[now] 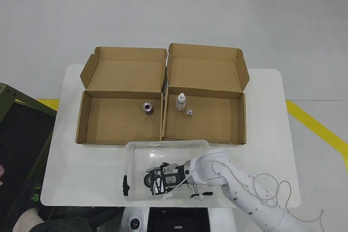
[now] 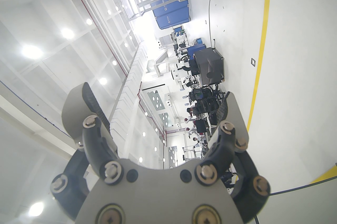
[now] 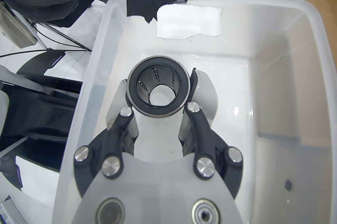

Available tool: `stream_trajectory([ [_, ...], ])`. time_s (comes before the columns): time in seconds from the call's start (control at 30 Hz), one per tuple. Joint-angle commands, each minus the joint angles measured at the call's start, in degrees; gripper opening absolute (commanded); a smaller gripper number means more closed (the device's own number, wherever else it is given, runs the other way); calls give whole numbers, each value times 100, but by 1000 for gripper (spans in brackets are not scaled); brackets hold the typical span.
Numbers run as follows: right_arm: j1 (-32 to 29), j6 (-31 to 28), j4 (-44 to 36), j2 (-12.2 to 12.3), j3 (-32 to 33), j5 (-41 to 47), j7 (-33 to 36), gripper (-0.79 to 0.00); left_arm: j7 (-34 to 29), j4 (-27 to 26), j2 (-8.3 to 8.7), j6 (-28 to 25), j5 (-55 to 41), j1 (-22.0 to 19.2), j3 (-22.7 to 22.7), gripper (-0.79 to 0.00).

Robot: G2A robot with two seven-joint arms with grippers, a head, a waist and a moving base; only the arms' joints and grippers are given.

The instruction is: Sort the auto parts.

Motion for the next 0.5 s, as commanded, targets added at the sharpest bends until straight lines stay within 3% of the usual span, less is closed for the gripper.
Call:
stream_trajectory([
  [0.0, 13, 29, -21, 5, 12, 42, -39, -785, 0, 0, 0, 0, 0, 0, 0, 0],
  [0.47, 133, 289, -341, 43, 191, 452, -249, -785, 0, 0, 0, 0, 0, 0, 0, 0],
])
